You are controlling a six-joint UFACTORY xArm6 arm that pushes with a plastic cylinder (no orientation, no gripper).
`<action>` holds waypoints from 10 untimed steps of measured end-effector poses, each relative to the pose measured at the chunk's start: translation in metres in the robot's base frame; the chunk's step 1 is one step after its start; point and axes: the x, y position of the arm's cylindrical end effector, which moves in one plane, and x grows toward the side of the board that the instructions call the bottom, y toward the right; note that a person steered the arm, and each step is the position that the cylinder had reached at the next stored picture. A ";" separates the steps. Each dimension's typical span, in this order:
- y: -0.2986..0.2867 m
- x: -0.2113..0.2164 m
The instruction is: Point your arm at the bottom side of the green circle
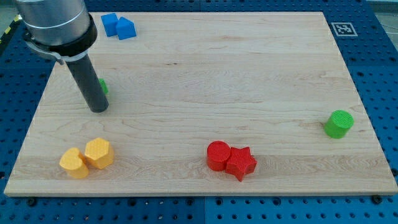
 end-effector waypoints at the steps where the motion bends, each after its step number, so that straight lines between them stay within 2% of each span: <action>1: -0.002 0.000; 4: -0.003 -0.007; 6: -0.001 0.004; 8: 0.037 0.004; 10: 0.041 0.004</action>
